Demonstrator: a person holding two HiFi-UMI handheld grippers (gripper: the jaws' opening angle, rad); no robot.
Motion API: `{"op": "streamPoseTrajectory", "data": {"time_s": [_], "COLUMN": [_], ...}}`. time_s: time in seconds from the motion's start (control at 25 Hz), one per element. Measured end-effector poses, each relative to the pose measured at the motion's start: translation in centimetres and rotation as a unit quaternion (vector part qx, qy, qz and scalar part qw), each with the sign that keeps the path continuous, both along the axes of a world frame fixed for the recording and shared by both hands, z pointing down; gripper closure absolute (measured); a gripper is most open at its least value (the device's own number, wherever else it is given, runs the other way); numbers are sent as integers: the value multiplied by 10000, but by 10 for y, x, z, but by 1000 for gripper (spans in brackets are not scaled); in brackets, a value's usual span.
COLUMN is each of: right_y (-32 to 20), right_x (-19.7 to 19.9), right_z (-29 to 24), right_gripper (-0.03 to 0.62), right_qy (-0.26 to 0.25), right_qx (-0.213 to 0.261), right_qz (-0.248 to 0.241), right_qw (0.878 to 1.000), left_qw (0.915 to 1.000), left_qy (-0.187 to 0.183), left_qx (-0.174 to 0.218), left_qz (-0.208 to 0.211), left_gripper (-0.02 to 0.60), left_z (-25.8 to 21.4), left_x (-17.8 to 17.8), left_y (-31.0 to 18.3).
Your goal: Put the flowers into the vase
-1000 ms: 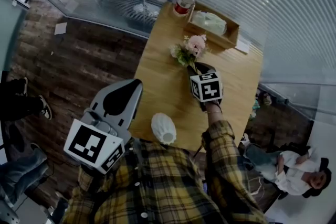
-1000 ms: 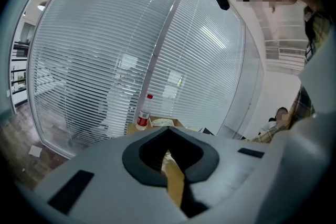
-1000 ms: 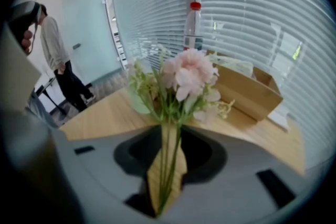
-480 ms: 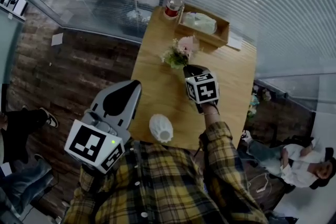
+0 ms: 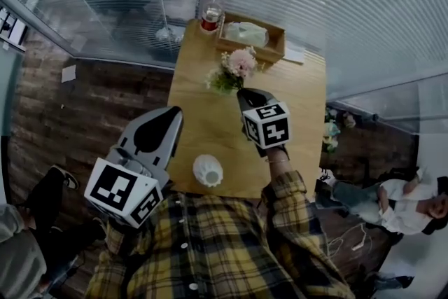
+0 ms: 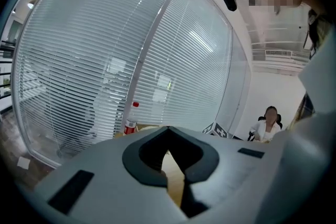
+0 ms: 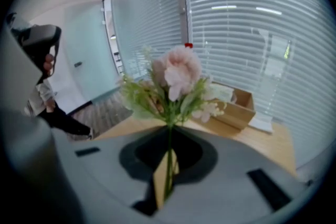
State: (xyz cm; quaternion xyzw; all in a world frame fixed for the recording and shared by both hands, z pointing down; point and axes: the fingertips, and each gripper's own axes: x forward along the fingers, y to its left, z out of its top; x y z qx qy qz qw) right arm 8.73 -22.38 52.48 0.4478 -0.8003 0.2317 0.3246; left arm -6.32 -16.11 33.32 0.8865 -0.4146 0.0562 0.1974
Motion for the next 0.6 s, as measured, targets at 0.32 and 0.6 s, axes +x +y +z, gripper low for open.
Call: {"op": "streamPoseTrajectory", "data": {"time_s": [0.32, 0.6], "right_y": [14, 36], "right_x": [2, -16], "right_z": [-77, -155], "right_gripper": [565, 565], "right_qy": [-596, -1400], "right_qx": [715, 1379], "right_qz": [161, 91], "right_qw": [9955, 9805], "left_qw": [9998, 9997], "left_qy": [75, 71], "left_qx": [107, 123], "left_qz": [181, 179], "left_gripper": [571, 571], "left_z": [-7, -7], "left_x": [13, 13], "left_y": [-2, 0]}}
